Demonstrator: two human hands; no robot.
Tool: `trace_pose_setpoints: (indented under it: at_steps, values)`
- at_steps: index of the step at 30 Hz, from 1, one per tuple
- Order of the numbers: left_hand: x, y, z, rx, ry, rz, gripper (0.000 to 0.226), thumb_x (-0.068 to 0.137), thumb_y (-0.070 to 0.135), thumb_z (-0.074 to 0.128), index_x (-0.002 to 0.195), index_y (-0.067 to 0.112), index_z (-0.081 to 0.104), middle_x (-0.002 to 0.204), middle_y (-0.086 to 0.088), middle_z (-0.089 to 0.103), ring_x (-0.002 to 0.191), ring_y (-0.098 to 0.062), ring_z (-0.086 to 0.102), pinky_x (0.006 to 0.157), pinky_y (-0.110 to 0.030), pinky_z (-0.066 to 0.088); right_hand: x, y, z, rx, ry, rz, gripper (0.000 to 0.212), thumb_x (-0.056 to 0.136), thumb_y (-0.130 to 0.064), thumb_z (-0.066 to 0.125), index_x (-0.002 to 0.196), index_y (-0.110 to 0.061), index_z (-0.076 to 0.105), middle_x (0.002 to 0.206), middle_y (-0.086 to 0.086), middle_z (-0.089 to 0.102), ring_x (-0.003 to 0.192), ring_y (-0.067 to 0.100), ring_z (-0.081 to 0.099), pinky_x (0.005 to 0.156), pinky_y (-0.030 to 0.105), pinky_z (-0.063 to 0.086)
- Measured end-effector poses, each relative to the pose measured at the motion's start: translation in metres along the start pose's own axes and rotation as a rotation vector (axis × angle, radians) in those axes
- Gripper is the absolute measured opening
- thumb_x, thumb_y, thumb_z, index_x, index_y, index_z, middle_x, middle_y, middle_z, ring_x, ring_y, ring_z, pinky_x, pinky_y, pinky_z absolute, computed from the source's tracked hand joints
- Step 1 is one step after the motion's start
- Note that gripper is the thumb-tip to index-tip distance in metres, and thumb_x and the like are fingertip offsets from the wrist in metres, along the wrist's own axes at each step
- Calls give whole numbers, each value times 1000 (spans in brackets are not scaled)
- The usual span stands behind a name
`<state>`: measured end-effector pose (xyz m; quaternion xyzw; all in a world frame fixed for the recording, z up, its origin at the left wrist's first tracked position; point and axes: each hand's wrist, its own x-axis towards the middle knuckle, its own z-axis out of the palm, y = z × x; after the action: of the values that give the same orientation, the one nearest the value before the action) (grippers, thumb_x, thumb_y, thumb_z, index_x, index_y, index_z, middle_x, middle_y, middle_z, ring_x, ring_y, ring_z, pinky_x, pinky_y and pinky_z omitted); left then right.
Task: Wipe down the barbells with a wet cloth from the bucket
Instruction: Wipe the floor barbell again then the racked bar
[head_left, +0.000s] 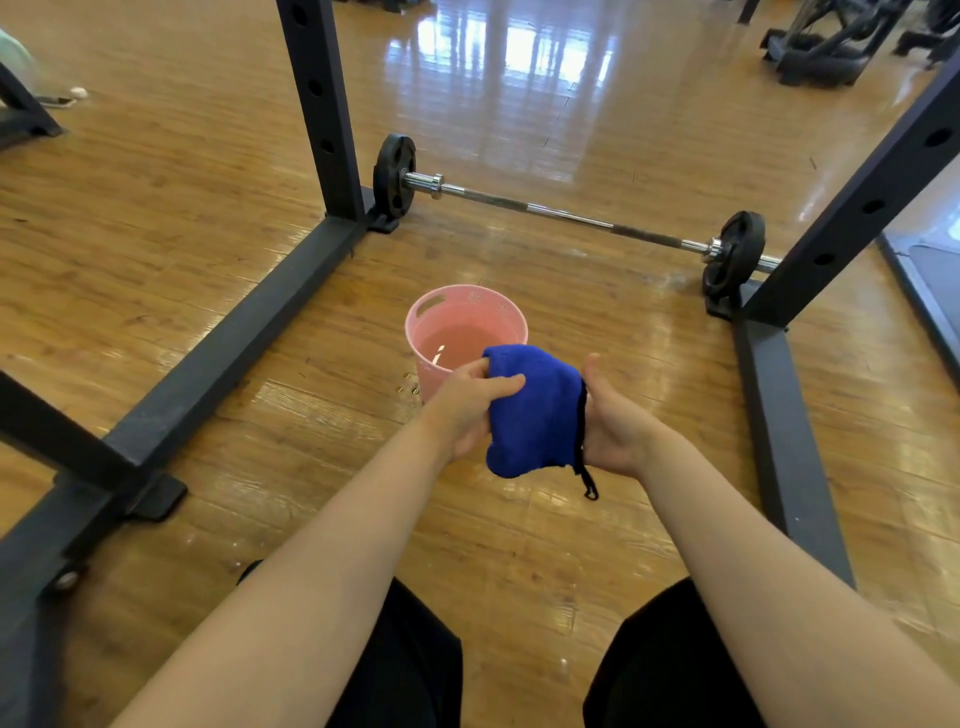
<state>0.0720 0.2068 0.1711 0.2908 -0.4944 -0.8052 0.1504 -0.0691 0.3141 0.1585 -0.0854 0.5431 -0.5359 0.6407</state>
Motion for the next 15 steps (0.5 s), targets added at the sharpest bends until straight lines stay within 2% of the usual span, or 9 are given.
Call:
trace_pose_setpoints:
  at_steps: [2, 4, 7, 9, 11, 13, 15]
  values:
    - [3, 2, -8, 96, 94, 9, 23, 91, -2, 54, 110, 10, 59, 108, -10, 65, 103, -24, 62, 87, -35, 52, -2, 5, 3, -50, 11, -86, 58, 81, -58, 45, 122, -19, 58, 119, 4, 65, 111, 21, 60, 87, 46, 48]
    - [7, 3, -16, 197, 182, 0, 23, 90, 0, 56, 112, 7, 59, 113, -13, 64, 108, -29, 60, 89, -39, 51, 3, 3, 7, -141, 83, -195, 35, 83, -32, 60, 116, -19, 62, 109, -1, 68, 102, 15, 61, 84, 45, 48]
    - [14, 6, -29, 325, 245, -25, 23, 90, 6, 61, 113, 5, 59, 109, -11, 63, 103, -25, 60, 83, -35, 51, 13, -1, 22, -281, 221, -315, 29, 86, -4, 61, 115, -11, 63, 100, 1, 71, 95, 18, 64, 81, 35, 50]
    - [20, 7, -40, 277, 256, -61, 29, 87, 9, 66, 114, 3, 60, 111, -11, 64, 102, -25, 62, 81, -34, 52, 22, -4, 35, -244, 316, -411, 31, 85, 2, 62, 116, -6, 60, 98, 6, 70, 90, 21, 67, 70, 29, 53]
    - [25, 7, -50, 207, 228, -88, 29, 83, 7, 70, 110, 4, 61, 111, -12, 66, 105, -26, 63, 83, -34, 54, 34, -8, 45, -170, 394, -464, 41, 83, 3, 65, 121, -8, 53, 104, 6, 68, 91, 21, 67, 66, 28, 55]
    - [31, 6, -60, 332, 264, -23, 24, 80, 3, 71, 101, 8, 63, 107, -10, 67, 105, -27, 62, 89, -38, 52, 43, -12, 53, -203, 430, -462, 59, 80, 5, 68, 128, -14, 41, 107, 8, 65, 95, 23, 65, 72, 34, 55]
    - [36, 7, -71, 522, 353, 109, 21, 79, 7, 72, 98, 7, 64, 103, -10, 67, 99, -27, 63, 89, -43, 51, 51, -17, 60, -442, 430, -435, 74, 78, 7, 69, 133, -22, 30, 102, 11, 64, 94, 24, 64, 77, 36, 55]
